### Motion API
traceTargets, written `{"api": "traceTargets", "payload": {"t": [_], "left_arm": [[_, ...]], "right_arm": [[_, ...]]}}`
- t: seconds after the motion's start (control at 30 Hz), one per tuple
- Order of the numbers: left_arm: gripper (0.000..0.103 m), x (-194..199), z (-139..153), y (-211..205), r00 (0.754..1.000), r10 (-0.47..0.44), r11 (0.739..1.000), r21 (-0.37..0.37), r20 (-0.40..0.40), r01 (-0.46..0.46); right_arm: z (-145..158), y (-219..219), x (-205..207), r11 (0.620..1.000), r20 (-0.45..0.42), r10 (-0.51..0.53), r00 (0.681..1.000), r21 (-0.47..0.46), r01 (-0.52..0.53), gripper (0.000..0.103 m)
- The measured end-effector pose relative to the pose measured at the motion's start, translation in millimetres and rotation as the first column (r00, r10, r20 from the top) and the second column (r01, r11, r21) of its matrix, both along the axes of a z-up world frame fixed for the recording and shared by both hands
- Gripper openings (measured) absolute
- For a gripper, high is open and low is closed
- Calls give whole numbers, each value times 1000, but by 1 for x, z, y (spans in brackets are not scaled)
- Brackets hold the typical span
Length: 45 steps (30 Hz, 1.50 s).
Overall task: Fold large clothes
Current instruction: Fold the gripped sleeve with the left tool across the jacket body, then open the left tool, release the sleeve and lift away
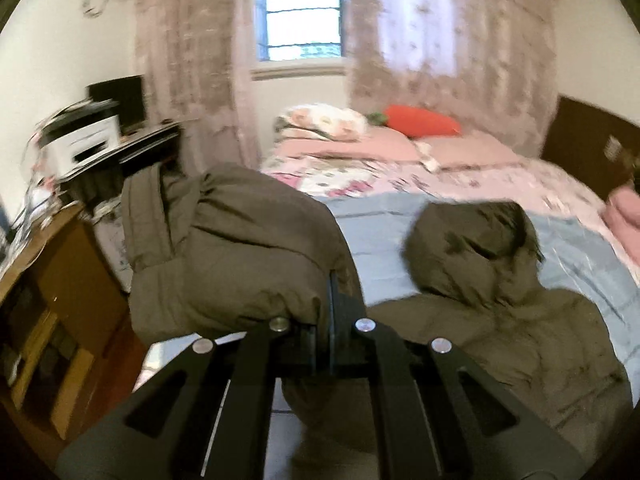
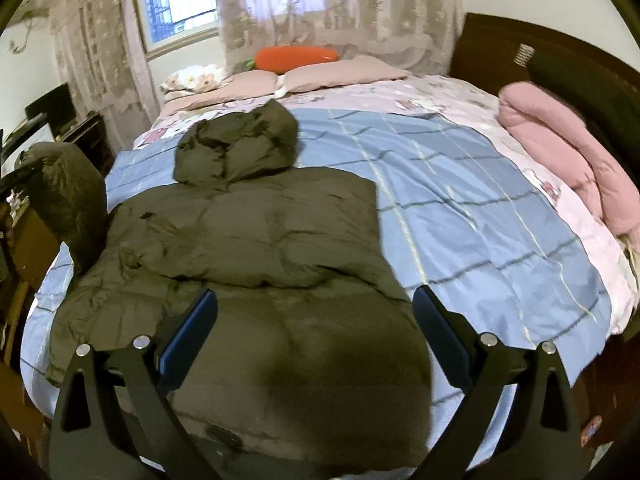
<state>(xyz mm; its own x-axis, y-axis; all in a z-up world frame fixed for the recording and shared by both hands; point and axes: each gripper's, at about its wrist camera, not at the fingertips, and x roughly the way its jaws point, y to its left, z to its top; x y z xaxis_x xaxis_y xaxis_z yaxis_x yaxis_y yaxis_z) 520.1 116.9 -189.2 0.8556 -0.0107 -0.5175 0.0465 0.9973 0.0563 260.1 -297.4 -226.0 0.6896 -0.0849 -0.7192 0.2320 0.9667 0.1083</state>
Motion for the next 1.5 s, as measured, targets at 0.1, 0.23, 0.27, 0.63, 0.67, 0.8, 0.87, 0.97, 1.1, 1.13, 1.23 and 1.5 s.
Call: {"api": "traceTargets", "payload": {"t": [0.1,0.23,0.27,0.63,0.67,0.8,0.87,0.97,1.1,1.13,1.23,1.5], "left_arm": [[4,0,-14,-51,998,-61,996,68,-33,63],[13,-5,-40,-107,989,-125,985,107,-77,133],[14,-9,-48,-123,985,-148,980,119,-84,157],[98,-80,-91,-234,920,-382,918,83,-85,388],[98,-94,-90,-233,914,-399,914,43,-80,403],[101,-142,-80,-206,926,-375,925,-88,-36,371],[101,-162,-76,-180,948,-318,935,-172,-17,310],[101,-191,-70,-136,981,-192,949,-252,16,190],[101,-221,-71,-91,999,-30,959,-280,42,41],[101,-228,-74,-83,999,-10,960,-278,47,23],[101,-245,-86,-67,998,30,972,-235,56,-16],[101,-266,-104,-62,998,-41,993,-106,51,47]], "right_arm": [[-5,-19,-12,1000,0,-24,1000,17,24,98],[-14,-44,-30,997,-2,-64,998,46,64,98],[-16,-52,-35,996,-5,-76,997,55,77,98],[-33,-91,-74,983,-24,-144,989,110,146,98],[-32,-93,-77,982,-23,-148,989,116,150,98],[-27,-93,-86,978,-16,-157,987,134,158,98],[-24,-87,-87,980,-14,-145,989,132,146,98],[-16,-73,-86,985,-2,-118,993,126,118,98],[1,-35,-80,996,21,-63,998,68,62,98],[5,-24,-78,998,26,-46,999,49,44,98],[18,8,-74,1000,49,2,999,-15,-1,98],[34,81,-71,982,56,77,996,-178,-66,98]]}}
